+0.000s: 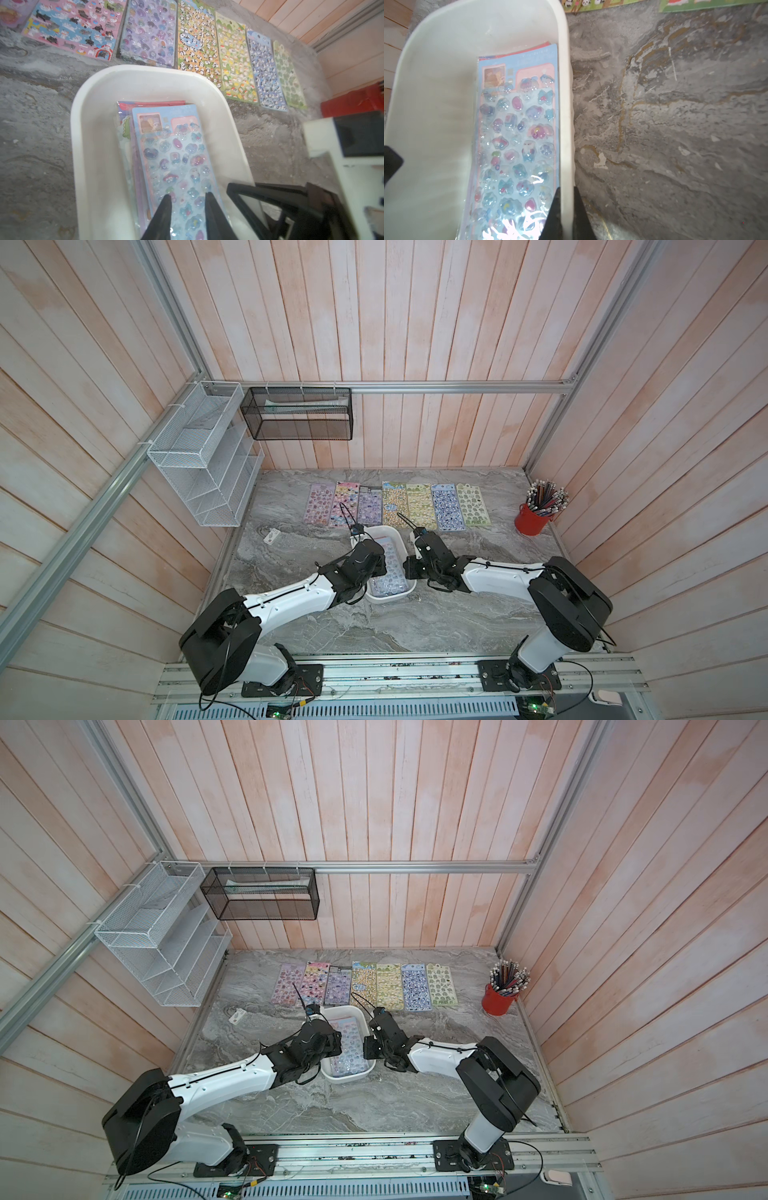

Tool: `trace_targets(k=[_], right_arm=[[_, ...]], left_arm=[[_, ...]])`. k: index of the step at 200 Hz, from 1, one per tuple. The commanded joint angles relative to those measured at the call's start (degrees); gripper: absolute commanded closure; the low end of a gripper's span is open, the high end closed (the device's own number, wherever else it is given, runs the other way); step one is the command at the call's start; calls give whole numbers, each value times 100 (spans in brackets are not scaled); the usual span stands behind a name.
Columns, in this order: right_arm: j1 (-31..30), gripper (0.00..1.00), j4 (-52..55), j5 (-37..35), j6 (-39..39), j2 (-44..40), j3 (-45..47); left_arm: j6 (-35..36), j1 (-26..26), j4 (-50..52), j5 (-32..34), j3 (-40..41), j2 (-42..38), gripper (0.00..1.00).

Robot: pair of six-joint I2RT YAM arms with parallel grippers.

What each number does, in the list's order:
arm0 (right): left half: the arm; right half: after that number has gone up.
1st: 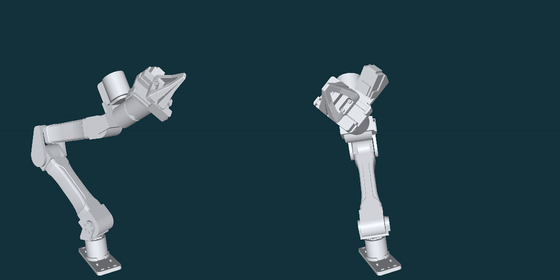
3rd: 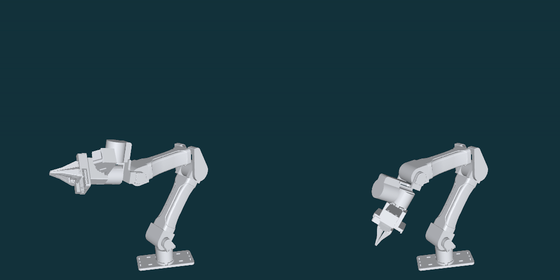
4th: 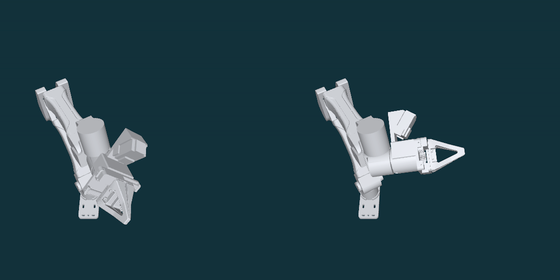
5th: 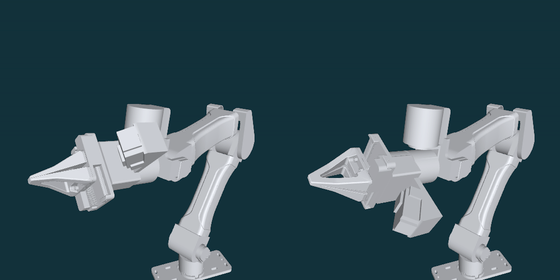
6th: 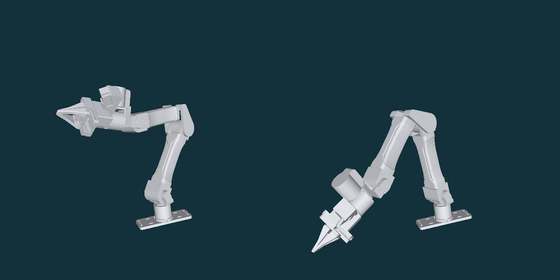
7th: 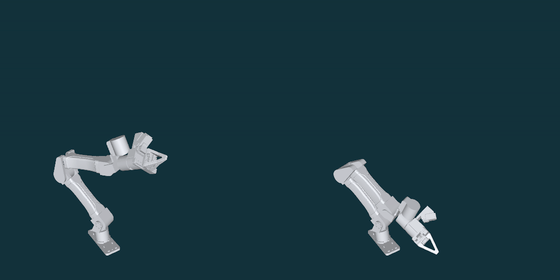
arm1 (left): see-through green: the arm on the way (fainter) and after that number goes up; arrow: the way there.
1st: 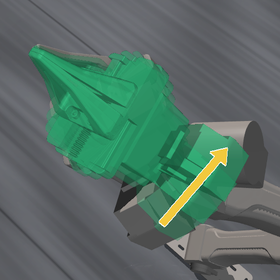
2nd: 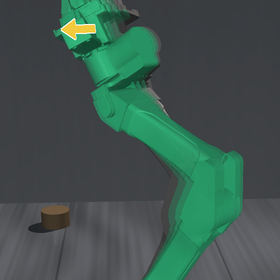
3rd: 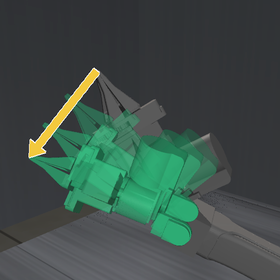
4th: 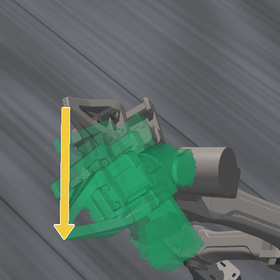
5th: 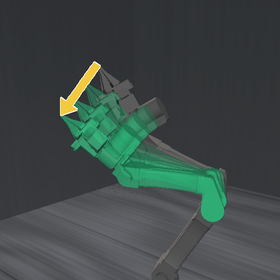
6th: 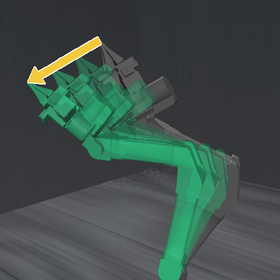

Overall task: Take the stickers out of the storage box
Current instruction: Pick up the sticker from the storage box.

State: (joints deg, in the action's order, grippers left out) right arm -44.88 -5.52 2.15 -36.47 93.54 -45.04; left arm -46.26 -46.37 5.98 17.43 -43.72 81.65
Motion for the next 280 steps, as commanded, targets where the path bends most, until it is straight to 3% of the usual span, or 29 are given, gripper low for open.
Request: trace_targets(k=[1,60,119,176,230,280], right_arm=[[-47,100,104,-74,-45,88,-141],[-55,100,99,-70,-36,121,-158],[-56,100,99,-81,-13,124,-155],[-56,100,86,-44,-1,178,-190],[-55,100,42,-21,-44,184,-118],[-64,100,45,2,-53,201,-106]], left_arm=[[-32,36,787,284,-388,379,62],[-225,39,1341,371,-847,1421,59],[-217,39,1483,401,-1068,1819,57],[-295,49,1002,229,-746,1367,60],[-309,74,-124,-69,-14,441,66],[-183,84,-410,-183,101,53,67]])
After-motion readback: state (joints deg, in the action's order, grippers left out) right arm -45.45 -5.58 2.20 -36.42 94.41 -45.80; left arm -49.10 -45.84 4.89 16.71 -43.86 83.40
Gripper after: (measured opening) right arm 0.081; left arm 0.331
